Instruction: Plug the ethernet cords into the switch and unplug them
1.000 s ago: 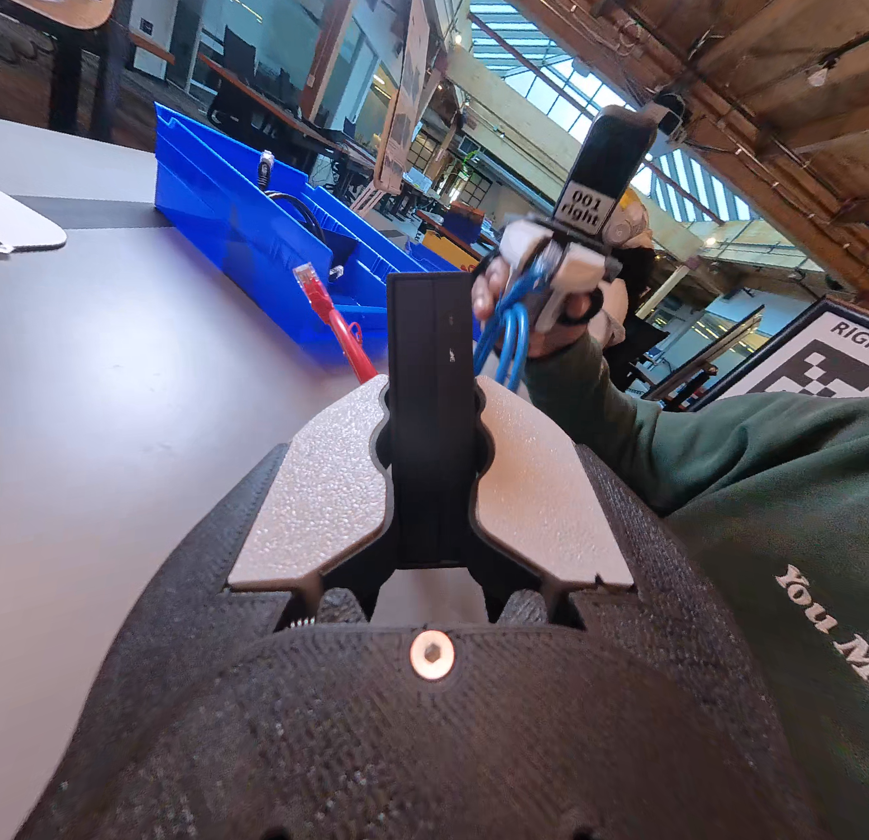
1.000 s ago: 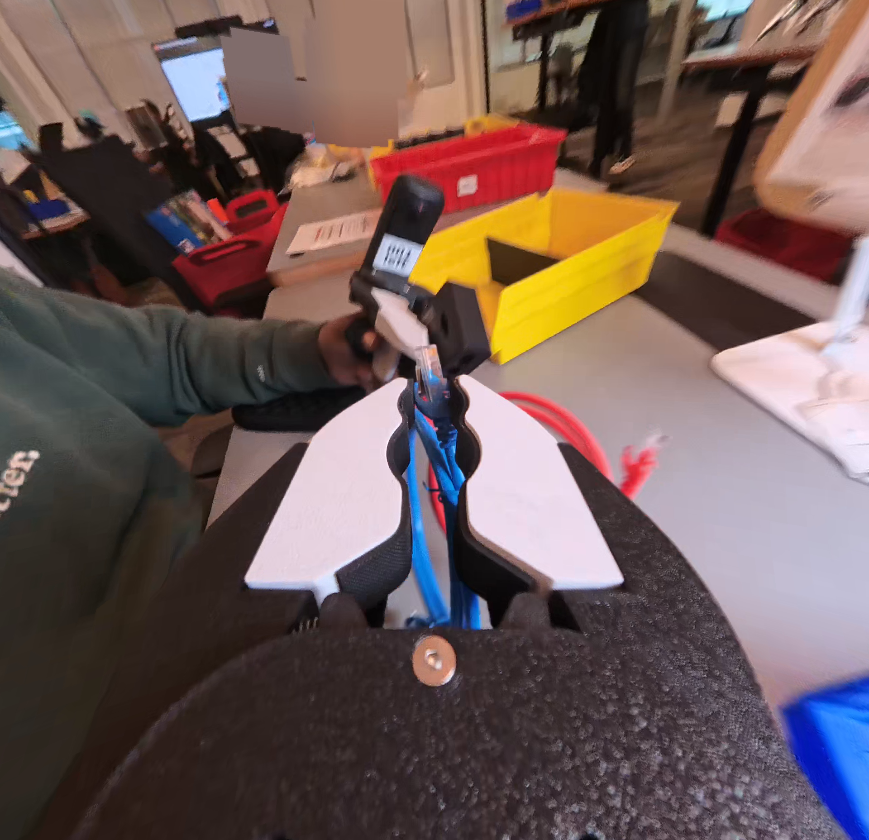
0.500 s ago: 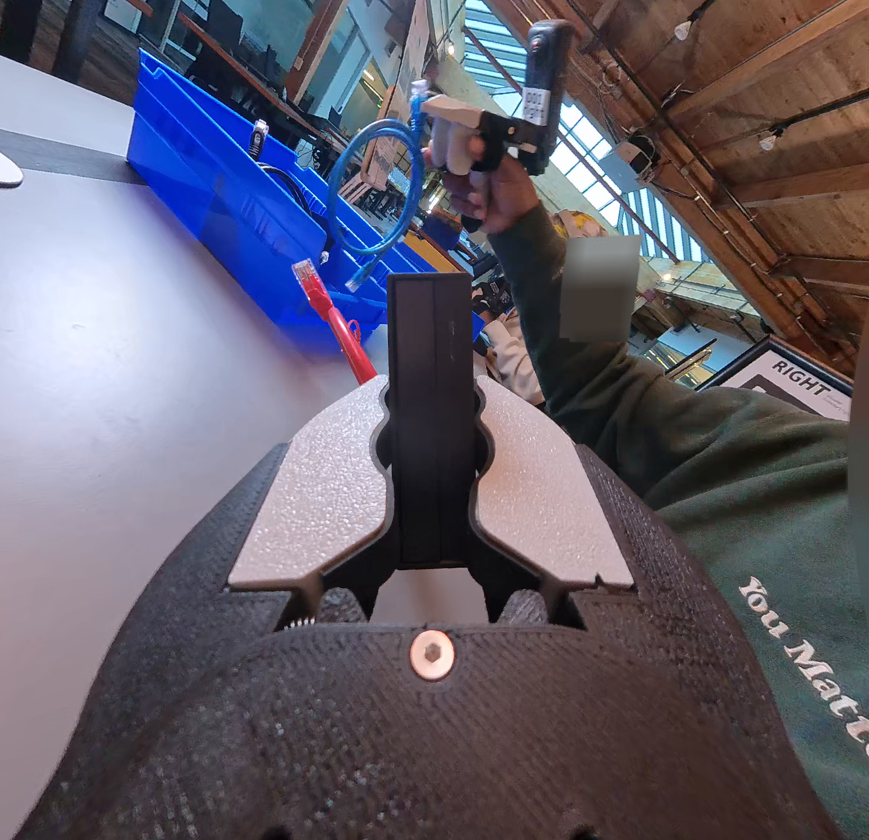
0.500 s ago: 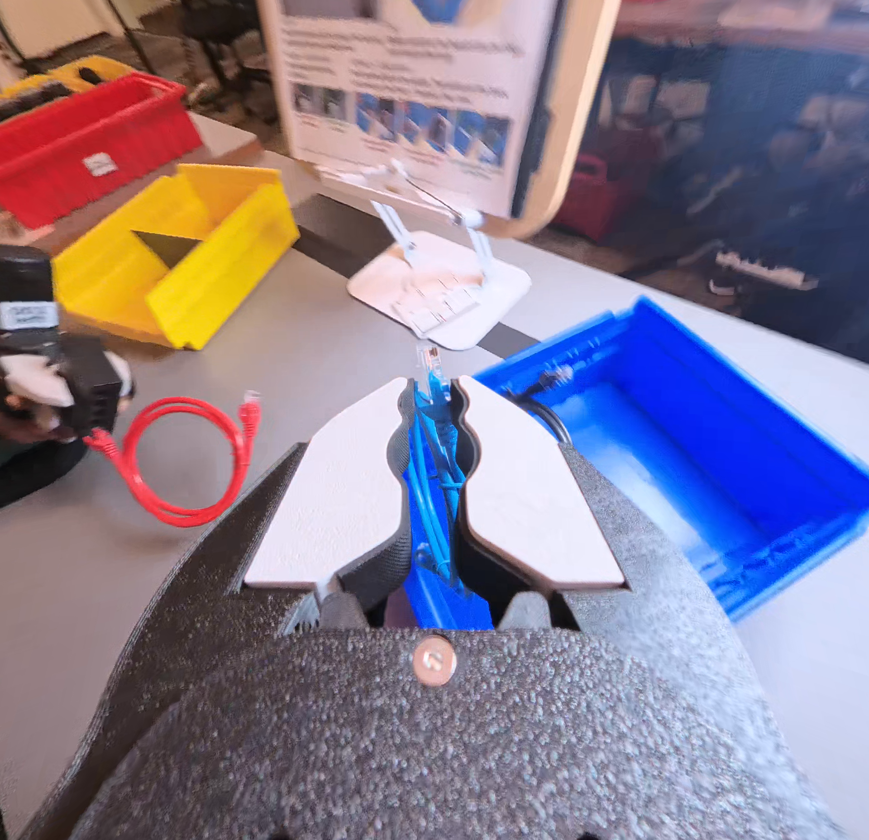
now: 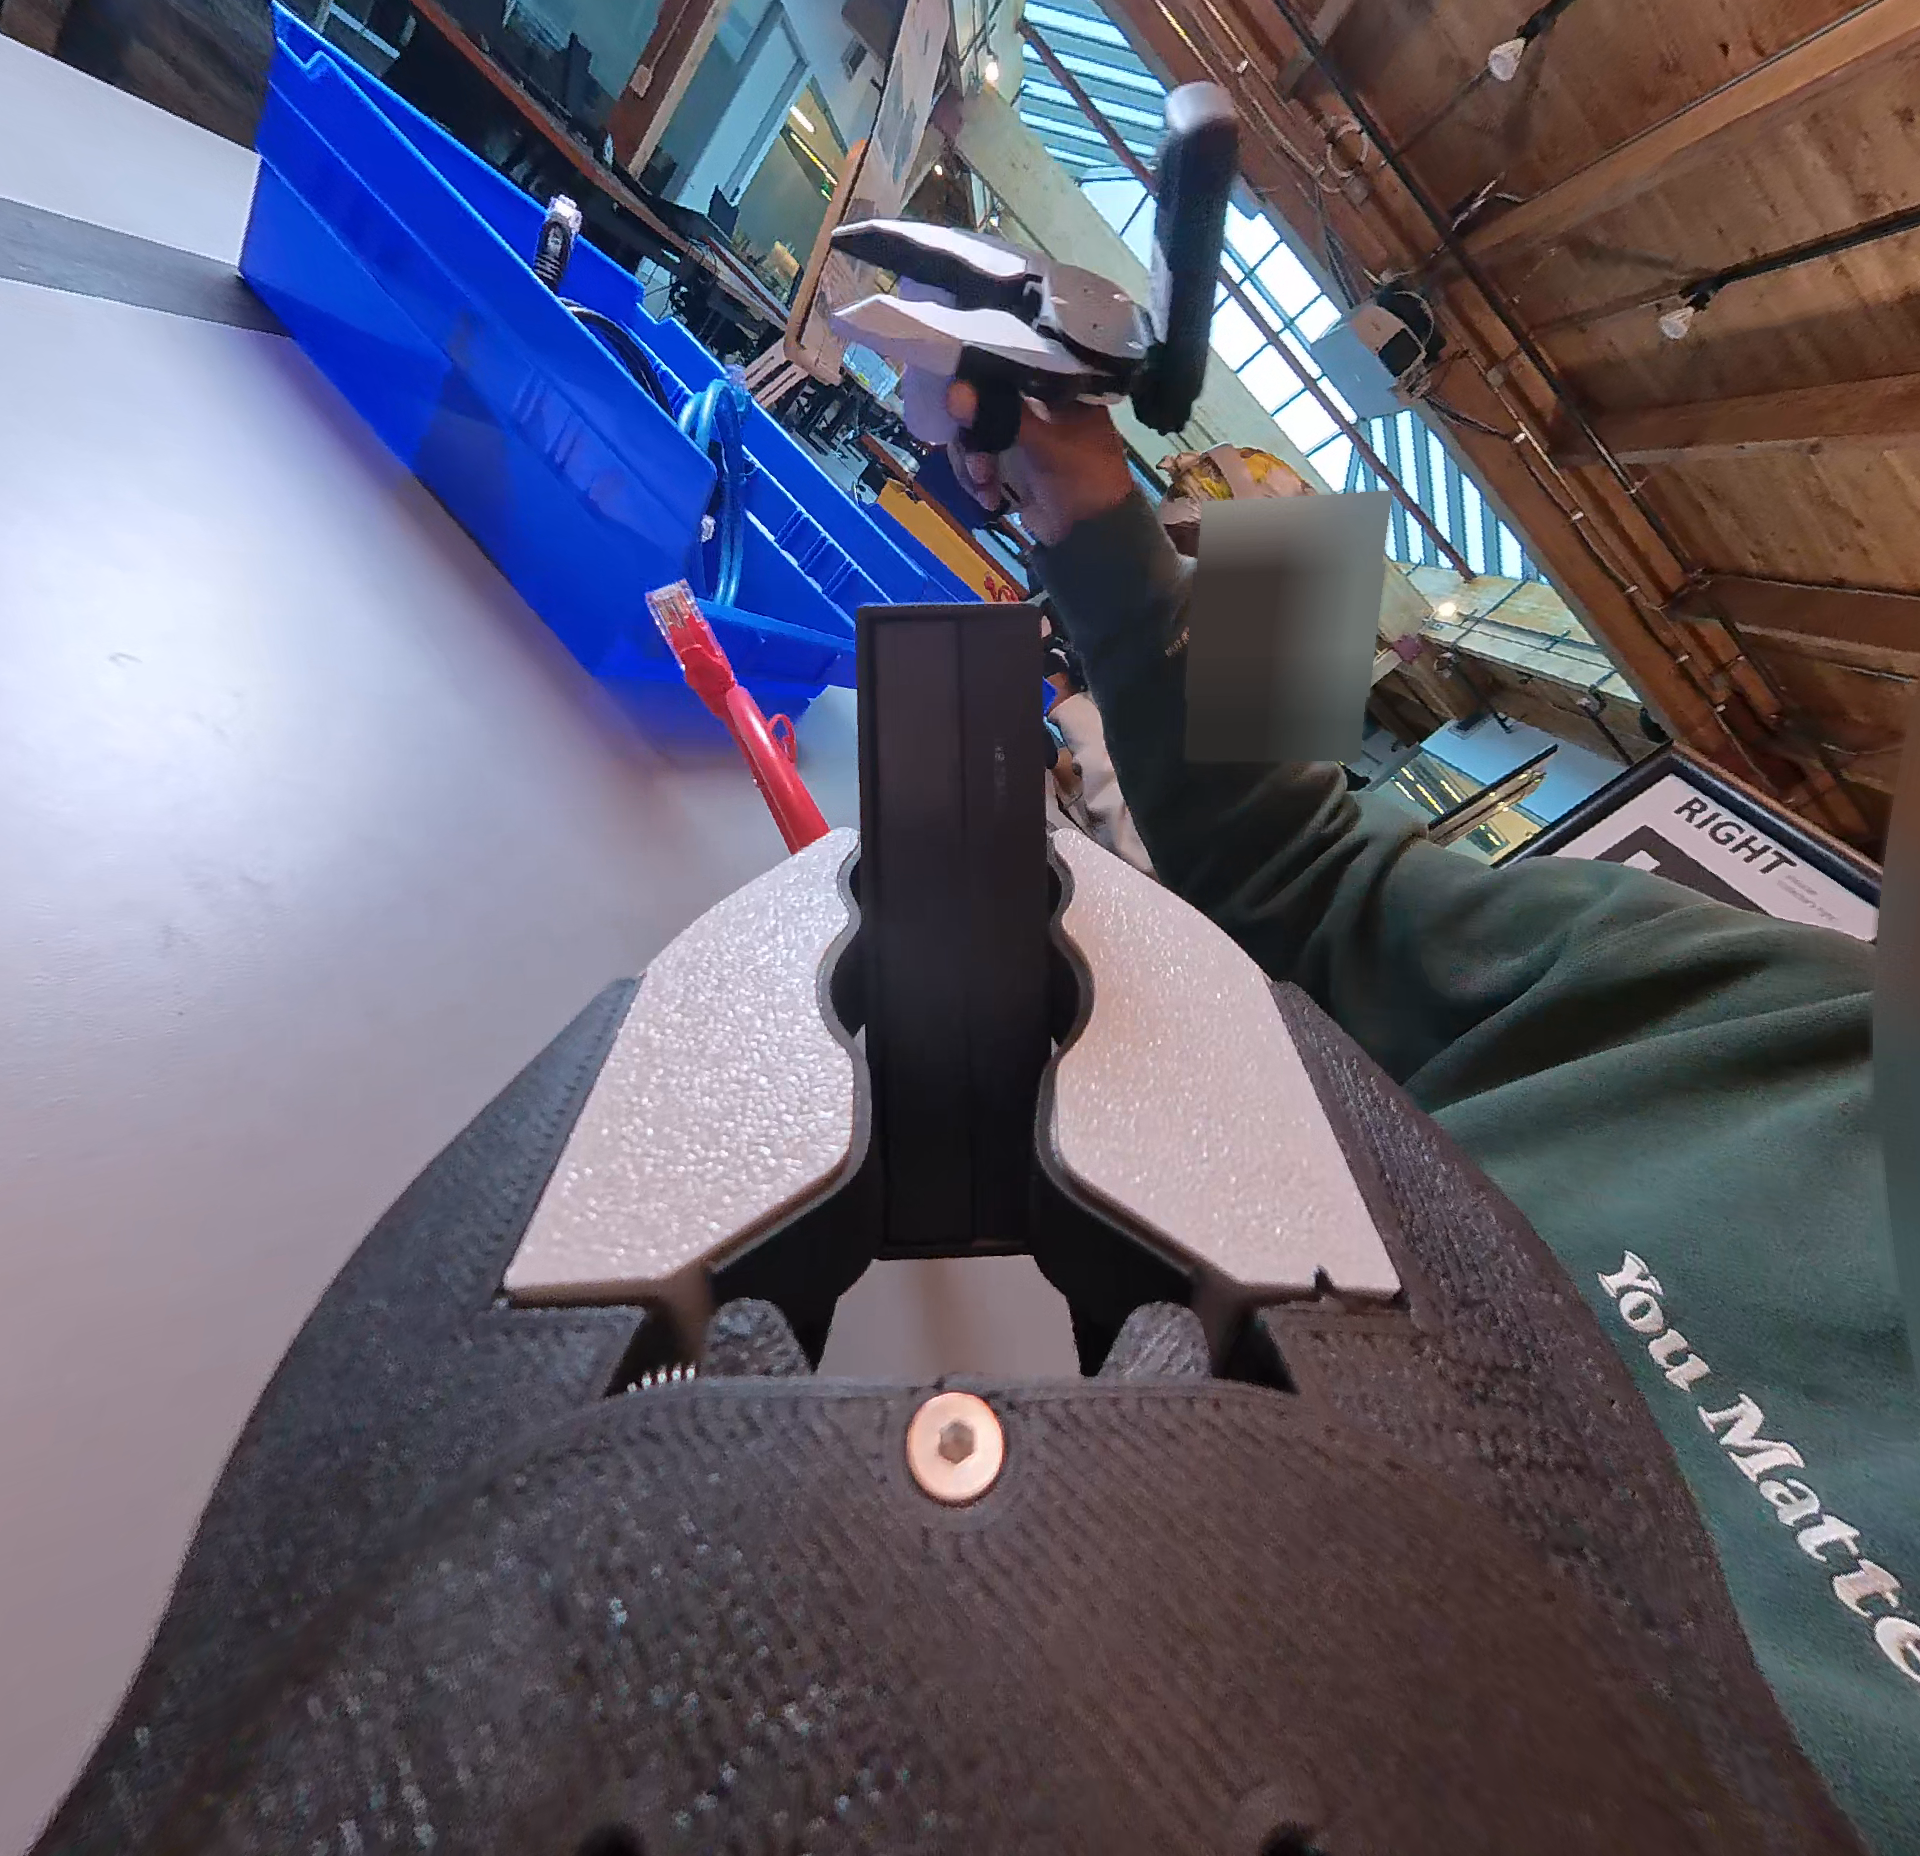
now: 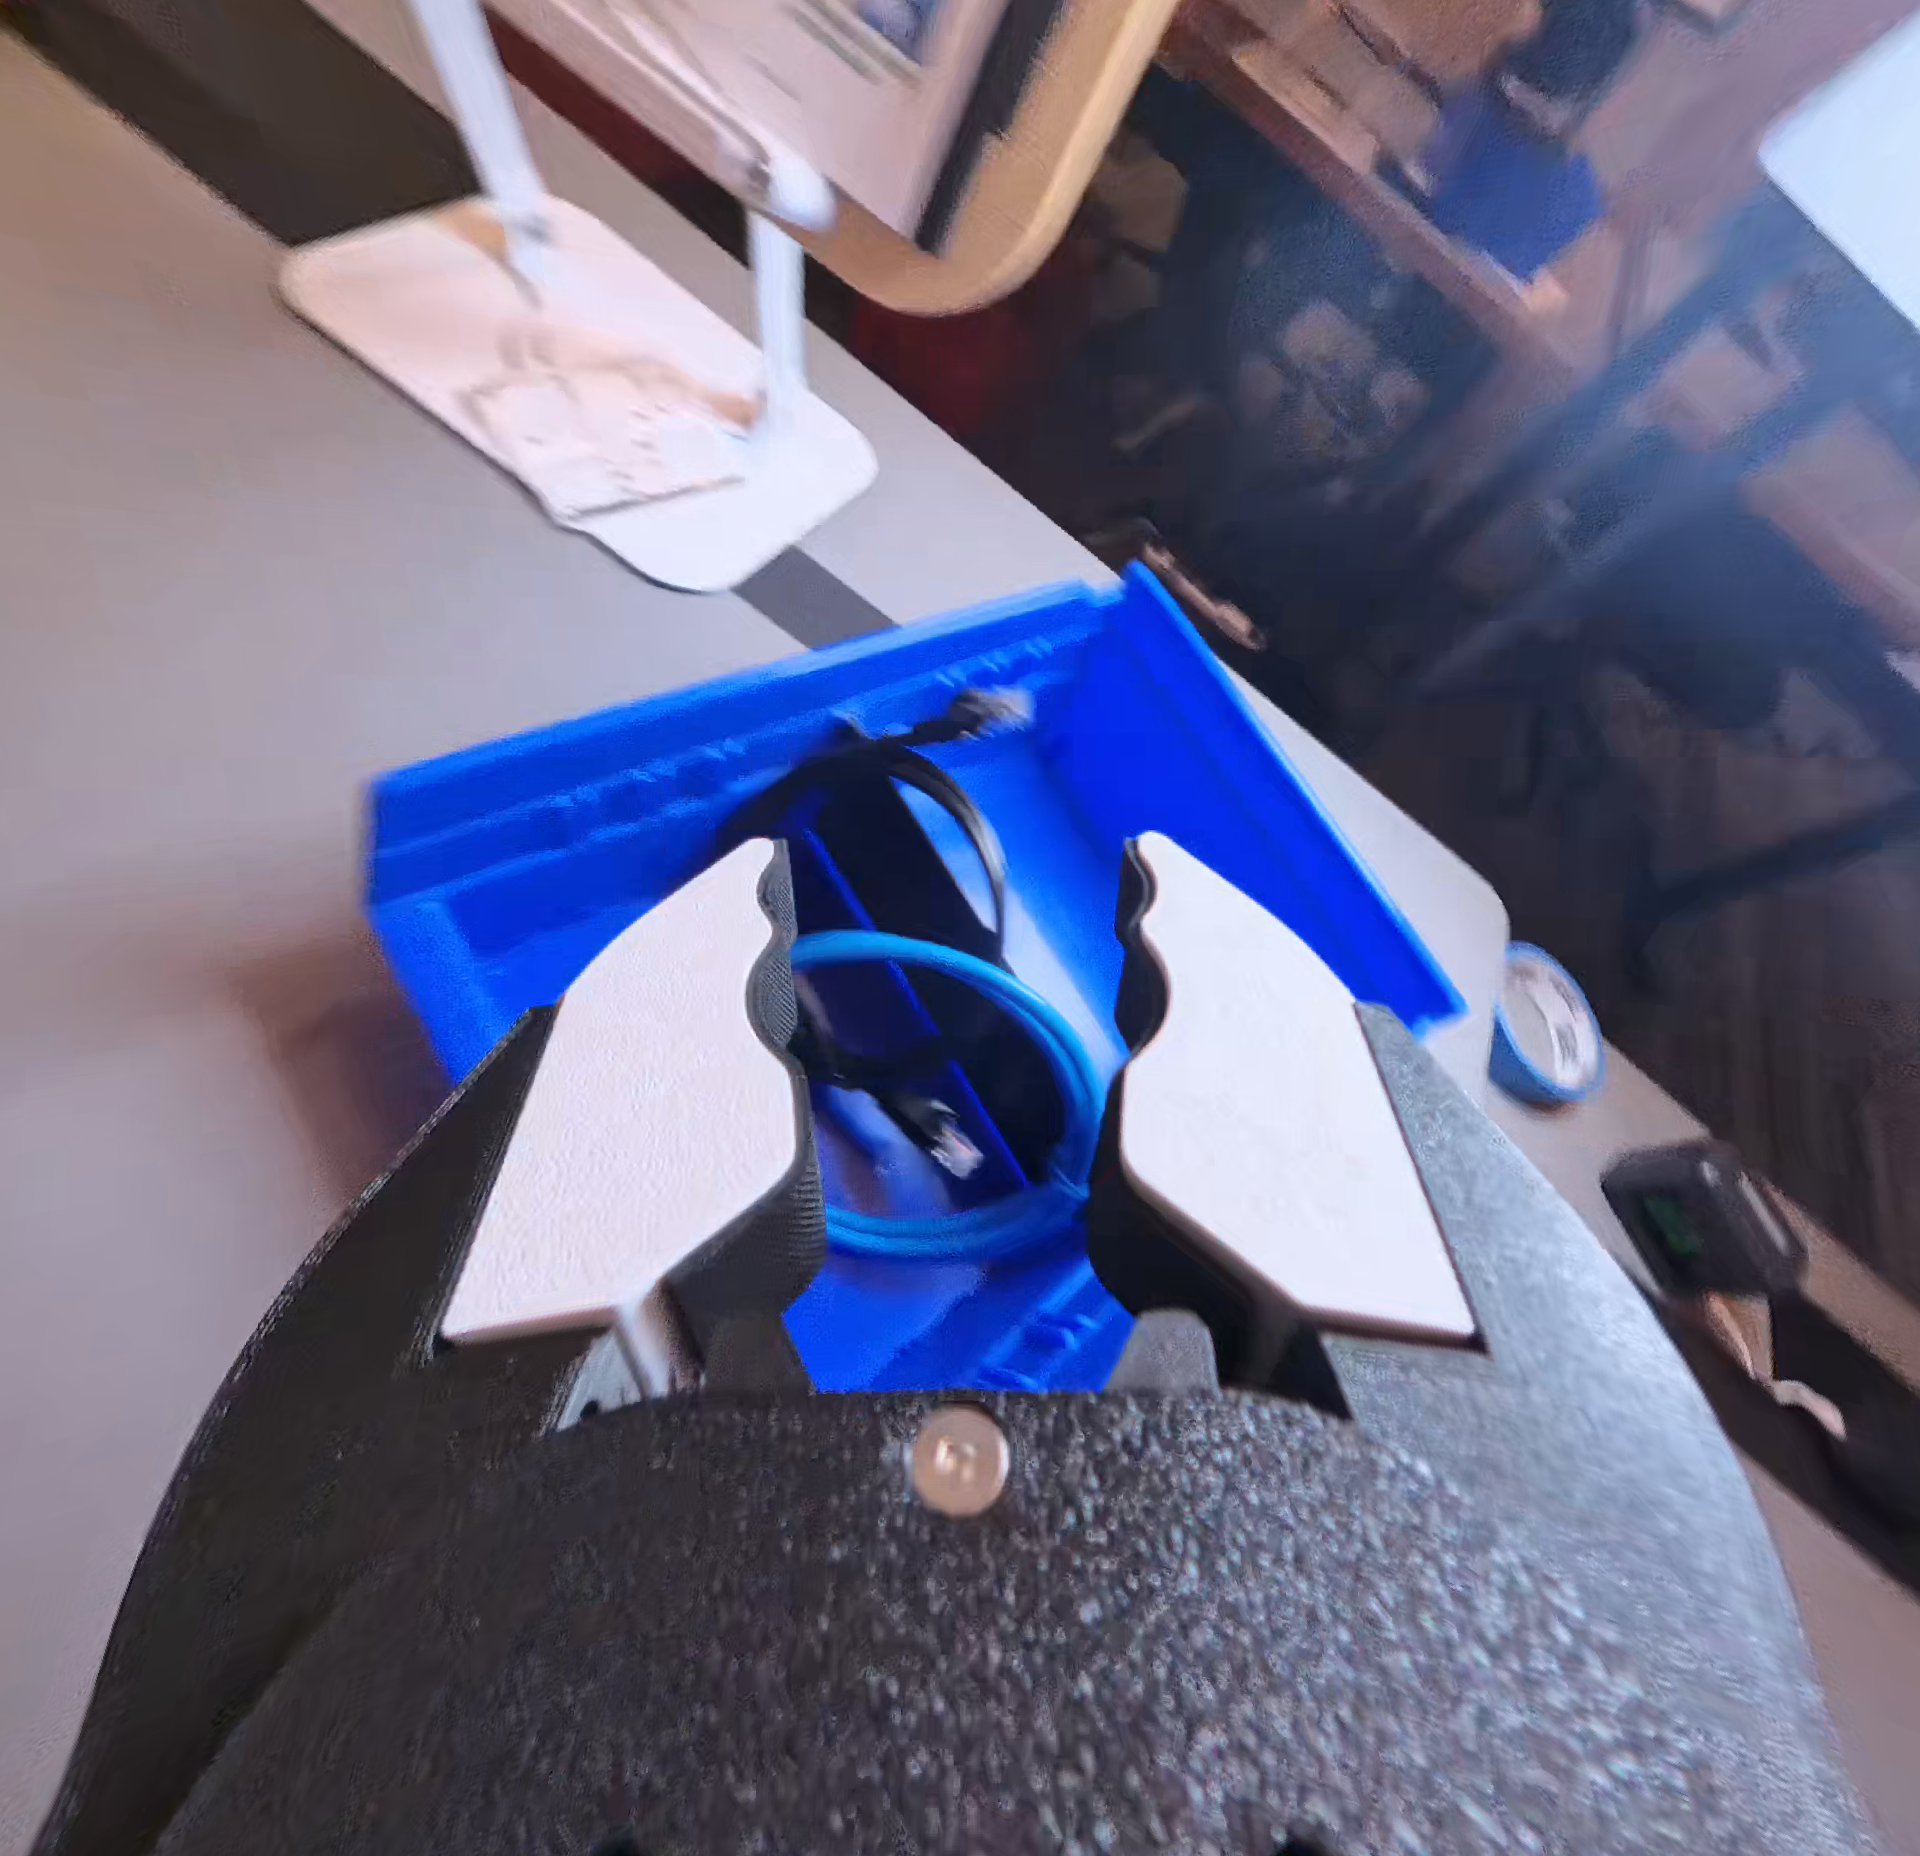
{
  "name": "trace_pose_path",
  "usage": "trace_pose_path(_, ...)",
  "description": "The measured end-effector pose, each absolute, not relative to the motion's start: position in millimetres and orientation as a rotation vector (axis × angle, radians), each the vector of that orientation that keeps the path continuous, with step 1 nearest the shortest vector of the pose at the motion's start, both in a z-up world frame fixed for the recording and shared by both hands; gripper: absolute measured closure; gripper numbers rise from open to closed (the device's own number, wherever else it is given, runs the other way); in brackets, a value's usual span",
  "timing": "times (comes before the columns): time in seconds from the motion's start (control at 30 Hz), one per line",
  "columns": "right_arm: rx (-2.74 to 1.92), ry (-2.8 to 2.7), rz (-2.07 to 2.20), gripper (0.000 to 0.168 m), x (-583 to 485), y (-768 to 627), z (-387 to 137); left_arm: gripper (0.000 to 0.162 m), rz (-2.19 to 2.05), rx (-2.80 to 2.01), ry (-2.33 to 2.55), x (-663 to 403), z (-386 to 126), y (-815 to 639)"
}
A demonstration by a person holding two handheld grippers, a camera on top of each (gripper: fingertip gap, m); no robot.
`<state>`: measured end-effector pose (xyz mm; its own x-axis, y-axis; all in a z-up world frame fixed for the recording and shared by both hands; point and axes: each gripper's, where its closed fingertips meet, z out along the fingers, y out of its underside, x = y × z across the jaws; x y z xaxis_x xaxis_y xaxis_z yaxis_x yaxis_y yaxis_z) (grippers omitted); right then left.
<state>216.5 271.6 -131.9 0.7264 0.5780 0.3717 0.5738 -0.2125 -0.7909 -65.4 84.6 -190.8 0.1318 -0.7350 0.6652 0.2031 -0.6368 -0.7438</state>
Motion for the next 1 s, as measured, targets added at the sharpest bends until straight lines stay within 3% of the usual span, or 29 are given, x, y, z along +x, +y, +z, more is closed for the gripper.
trace_pose_path(0.17,-1.759,-1.28,0.54,0.124,80,156,-152,0.132,-1.6,-1.671,0.532,-63,-191,83)
trace_pose_path(0.3,-1.722,-1.501,0.902,0.124,-2,67,-195,0.132,-1.599,-1.668,0.536,-62,-191,82)
trace_pose_path(0.47,-1.668,-1.571,0.854,0.129,-53,48,-230,0.132,-1.59,-1.654,0.558,-60,-190,79)
trace_pose_path(0.6,-1.648,-1.587,0.951,0.136,-67,41,-227,0.133,-1.592,-1.624,0.561,-61,-185,79)
trace_pose_path(0.87,-1.68,-1.555,1.058,0.133,-83,28,-236,0.132,-1.573,-1.599,0.583,-52,-180,72)
trace_pose_path(0.93,-1.689,-1.543,1.031,0.149,-88,29,-241,0.132,-1.58,-1.599,0.58,-51,-181,71)
trace_pose_path(1.0,-1.682,-1.557,1.044,0.151,-88,28,-241,0.133,-1.588,-1.599,0.587,-52,-181,71)
